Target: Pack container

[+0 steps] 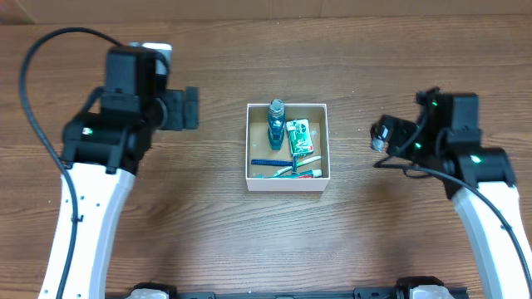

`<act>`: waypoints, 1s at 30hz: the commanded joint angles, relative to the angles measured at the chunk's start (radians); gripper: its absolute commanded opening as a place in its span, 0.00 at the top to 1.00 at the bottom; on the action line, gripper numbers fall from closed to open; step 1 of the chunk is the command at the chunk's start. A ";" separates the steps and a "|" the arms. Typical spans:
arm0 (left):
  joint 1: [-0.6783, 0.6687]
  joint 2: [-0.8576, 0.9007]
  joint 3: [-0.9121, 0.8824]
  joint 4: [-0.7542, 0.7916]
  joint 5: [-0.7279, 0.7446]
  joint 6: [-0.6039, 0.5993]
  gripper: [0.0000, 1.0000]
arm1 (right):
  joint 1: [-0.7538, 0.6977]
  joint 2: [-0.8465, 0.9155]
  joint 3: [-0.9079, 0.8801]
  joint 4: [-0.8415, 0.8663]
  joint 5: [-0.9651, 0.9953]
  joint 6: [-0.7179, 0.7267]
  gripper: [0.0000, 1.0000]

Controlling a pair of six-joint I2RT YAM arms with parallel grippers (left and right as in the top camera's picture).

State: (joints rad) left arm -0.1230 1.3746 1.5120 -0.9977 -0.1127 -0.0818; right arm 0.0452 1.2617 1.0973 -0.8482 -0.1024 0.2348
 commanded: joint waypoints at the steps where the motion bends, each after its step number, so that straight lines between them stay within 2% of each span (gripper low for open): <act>1: 0.129 0.038 0.007 0.003 0.087 -0.074 0.00 | 0.040 0.092 0.027 0.097 0.057 -0.042 0.00; 5: 0.188 0.082 0.007 0.009 0.087 -0.101 0.00 | 0.038 0.107 0.027 0.198 0.056 -0.074 0.00; 7: 0.190 0.089 0.007 -0.005 0.080 -0.057 0.00 | 0.038 0.107 0.027 0.189 0.056 -0.079 0.00; 13: 0.190 0.013 -0.018 -0.017 0.087 -0.023 0.00 | 0.038 0.047 0.013 0.154 0.080 -0.048 0.00; 17: 0.190 -0.131 -0.158 0.033 0.084 -0.018 0.00 | 0.039 -0.068 -0.059 0.167 0.091 -0.048 0.00; 23: 0.189 -0.525 -0.553 0.210 0.099 -0.020 0.00 | 0.039 -0.400 -0.337 0.244 0.095 -0.048 0.00; 27: 0.189 -0.798 -0.747 0.200 0.099 -0.108 0.00 | 0.039 -0.671 -0.494 0.208 0.109 0.006 0.00; 30: 0.189 -0.890 -0.814 0.175 0.107 -0.161 0.00 | 0.039 -0.758 -0.512 0.150 0.109 0.008 0.00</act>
State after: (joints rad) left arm 0.0608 0.5556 0.7601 -0.8154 -0.0254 -0.1680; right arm 0.0849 0.5537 0.6006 -0.6838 -0.0067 0.2241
